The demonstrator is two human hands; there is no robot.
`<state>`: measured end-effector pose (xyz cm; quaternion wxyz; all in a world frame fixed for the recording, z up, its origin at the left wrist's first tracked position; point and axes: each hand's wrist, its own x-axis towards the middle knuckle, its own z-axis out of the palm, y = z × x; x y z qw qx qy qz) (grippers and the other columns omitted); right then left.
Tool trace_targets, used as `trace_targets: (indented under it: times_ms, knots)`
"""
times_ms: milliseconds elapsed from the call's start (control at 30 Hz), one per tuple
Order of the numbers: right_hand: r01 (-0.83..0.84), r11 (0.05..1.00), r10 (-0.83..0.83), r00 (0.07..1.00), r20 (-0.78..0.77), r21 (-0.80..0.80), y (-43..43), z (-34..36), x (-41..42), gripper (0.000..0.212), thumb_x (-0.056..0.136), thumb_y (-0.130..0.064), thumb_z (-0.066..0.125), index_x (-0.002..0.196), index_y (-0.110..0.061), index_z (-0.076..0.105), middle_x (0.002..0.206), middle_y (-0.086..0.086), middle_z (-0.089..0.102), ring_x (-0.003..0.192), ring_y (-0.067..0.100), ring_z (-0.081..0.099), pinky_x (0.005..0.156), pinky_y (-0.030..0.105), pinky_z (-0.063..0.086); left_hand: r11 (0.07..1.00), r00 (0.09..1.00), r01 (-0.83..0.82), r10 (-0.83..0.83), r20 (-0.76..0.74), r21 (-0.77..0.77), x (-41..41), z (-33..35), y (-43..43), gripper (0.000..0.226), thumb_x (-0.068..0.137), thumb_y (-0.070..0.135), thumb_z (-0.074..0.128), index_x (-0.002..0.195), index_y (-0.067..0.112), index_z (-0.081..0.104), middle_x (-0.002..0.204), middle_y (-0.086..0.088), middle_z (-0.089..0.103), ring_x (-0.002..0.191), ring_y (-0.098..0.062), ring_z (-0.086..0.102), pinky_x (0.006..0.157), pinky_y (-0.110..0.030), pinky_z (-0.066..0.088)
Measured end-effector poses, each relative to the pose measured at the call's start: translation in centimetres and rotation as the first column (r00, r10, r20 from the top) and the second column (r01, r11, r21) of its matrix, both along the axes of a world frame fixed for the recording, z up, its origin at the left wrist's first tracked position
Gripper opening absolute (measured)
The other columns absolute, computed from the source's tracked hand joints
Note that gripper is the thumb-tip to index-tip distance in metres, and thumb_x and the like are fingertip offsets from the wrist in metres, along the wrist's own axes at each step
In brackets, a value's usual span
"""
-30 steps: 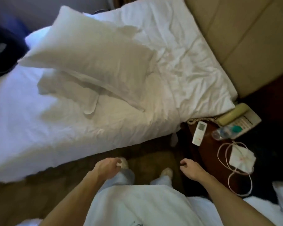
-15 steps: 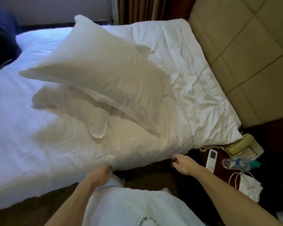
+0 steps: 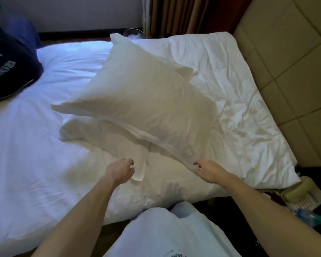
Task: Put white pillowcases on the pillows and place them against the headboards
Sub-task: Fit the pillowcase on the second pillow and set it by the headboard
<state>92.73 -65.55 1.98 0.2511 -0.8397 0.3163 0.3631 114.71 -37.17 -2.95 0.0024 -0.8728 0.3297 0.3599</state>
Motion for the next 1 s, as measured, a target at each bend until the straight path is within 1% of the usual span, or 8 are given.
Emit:
trace_targets:
  times_ms: [200,333,400,533,667,867,933,1000]
  knots:
    - [-0.109,0.992,0.113,0.992,0.061,-0.064,-5.4,0.1,6.9,0.049,0.099,-0.031,0.046,0.146,-0.019,0.041,0.148,0.004,0.046,0.131,0.024,0.049,0.103,0.036,0.042,0.974,0.964,0.069,-0.009,0.267,-0.217,5.8,4.1,-7.3,0.035,0.095,0.037,0.044,0.124,0.024,0.059,0.117,-0.006,0.064,0.102,-0.030,0.063,0.081,-0.037,0.051]
    - [-0.067,0.994,0.078,0.986,0.146,-0.081,-10.5,-0.1,12.7,0.054,0.097,-0.033,0.048,0.148,-0.019,0.039,0.147,0.011,0.045,0.130,0.028,0.048,0.104,0.038,0.042,0.947,0.929,0.144,-0.030,0.368,-0.287,10.0,6.8,-13.5,0.035,0.095,0.034,0.047,0.127,0.022,0.056,0.121,-0.006,0.060,0.105,-0.029,0.060,0.079,-0.037,0.050]
    - [-0.039,0.998,0.047,0.983,0.180,-0.051,-15.0,-0.8,16.4,0.054,0.095,-0.032,0.048,0.147,-0.018,0.040,0.143,0.013,0.048,0.127,0.030,0.050,0.103,0.038,0.044,0.948,0.917,0.182,-0.068,0.393,-0.260,12.9,7.2,-18.8,0.036,0.094,0.033,0.050,0.127,0.020,0.054,0.121,-0.009,0.058,0.107,-0.030,0.056,0.083,-0.040,0.050]
    - [-0.011,0.997,0.032,0.959,0.281,-0.074,-17.9,-0.5,20.4,0.049,0.094,-0.031,0.051,0.141,-0.016,0.045,0.133,0.014,0.054,0.119,0.031,0.054,0.098,0.039,0.046,0.953,0.856,0.258,-0.149,0.495,-0.159,16.5,8.6,-22.7,0.044,0.088,0.042,0.055,0.126,0.020,0.052,0.127,-0.011,0.051,0.116,-0.032,0.048,0.097,-0.045,0.042]
    - [0.001,0.999,0.013,0.960,0.280,-0.050,-22.0,-2.2,24.3,0.047,0.097,-0.038,0.049,0.137,-0.014,0.047,0.130,0.015,0.054,0.114,0.033,0.055,0.095,0.040,0.046,0.942,0.791,0.333,-0.254,0.556,-0.043,20.7,8.5,-27.2,0.051,0.082,0.053,0.057,0.121,0.021,0.051,0.128,-0.011,0.051,0.117,-0.033,0.047,0.107,-0.051,0.030]
    - [0.059,0.998,-0.067,0.956,0.284,0.037,-25.4,-4.0,29.6,0.057,0.096,-0.049,0.046,0.141,-0.014,0.040,0.142,0.014,0.047,0.125,0.033,0.050,0.102,0.044,0.043,0.928,0.769,0.372,-0.310,0.559,0.004,26.8,8.0,-31.5,0.054,0.081,0.057,0.051,0.120,0.019,0.047,0.123,-0.011,0.052,0.110,-0.032,0.049,0.100,-0.047,0.037]
    - [0.063,0.993,-0.090,0.952,0.292,0.100,-25.8,-3.8,30.8,0.071,0.091,-0.057,0.052,0.146,-0.017,0.034,0.149,0.010,0.041,0.131,0.030,0.045,0.105,0.043,0.041,0.929,0.790,0.370,-0.315,0.526,0.000,28.2,7.5,-32.7,0.059,0.080,0.062,0.049,0.123,0.022,0.045,0.123,-0.008,0.050,0.112,-0.031,0.048,0.097,-0.046,0.038]
    - [0.079,0.979,-0.138,0.934,0.330,0.186,-26.1,-3.4,31.9,0.080,0.087,-0.061,0.055,0.151,-0.020,0.028,0.155,0.005,0.035,0.138,0.027,0.040,0.109,0.042,0.037,0.941,0.832,0.339,-0.303,0.465,0.006,28.8,6.9,-33.7,0.067,0.078,0.070,0.044,0.130,0.028,0.042,0.129,-0.006,0.048,0.121,-0.030,0.043,0.101,-0.049,0.035]
